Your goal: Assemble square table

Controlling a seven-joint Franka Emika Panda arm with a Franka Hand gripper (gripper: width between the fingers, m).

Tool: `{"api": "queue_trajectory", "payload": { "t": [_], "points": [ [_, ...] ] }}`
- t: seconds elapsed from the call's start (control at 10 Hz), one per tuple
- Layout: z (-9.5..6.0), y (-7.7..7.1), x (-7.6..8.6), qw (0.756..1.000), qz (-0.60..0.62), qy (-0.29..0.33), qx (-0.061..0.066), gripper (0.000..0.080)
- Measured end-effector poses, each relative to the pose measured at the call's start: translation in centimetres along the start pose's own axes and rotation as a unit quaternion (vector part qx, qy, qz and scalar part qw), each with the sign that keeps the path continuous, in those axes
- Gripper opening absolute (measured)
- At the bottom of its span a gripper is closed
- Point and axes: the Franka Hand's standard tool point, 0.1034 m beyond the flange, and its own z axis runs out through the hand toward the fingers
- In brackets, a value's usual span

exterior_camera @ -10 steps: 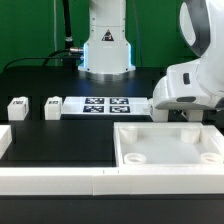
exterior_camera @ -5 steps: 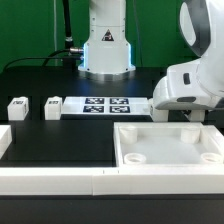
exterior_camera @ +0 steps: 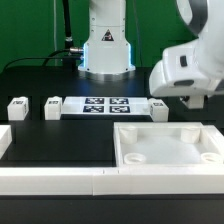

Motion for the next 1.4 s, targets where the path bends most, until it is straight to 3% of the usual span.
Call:
{"api": "queue_trajectory", "payload": {
  "t": [0.2,0.5,0.6,0.7,0.8,0.9,1.0,1.1,1.4],
  "points": [
    [-2.0,0.4,-0.2,1.0,-0.01,0.009,0.002,0.0287],
    [-2.0,0.1,0.8,0.999,-0.011,0.044,0.005,0.0287],
    [-2.6,0.0,1.6,0.995,-0.01,0.1,0.009,0.0287],
    [-3.3,0.6,1.3,0.991,-0.03,0.127,0.008,0.0287],
    [-4.7,0.9,1.2,0.989,-0.035,0.144,0.009,0.0287],
    [-7.4,1.0,1.8,0.979,-0.044,0.199,0.011,0.0287],
    [-8.4,0.9,1.6,0.975,-0.044,0.219,0.012,0.0287],
    [-8.8,0.8,2.4,0.961,-0.043,0.272,0.014,0.0287],
    [-8.9,1.1,2.7,0.923,-0.043,0.381,0.014,0.0287]
  ]
}}
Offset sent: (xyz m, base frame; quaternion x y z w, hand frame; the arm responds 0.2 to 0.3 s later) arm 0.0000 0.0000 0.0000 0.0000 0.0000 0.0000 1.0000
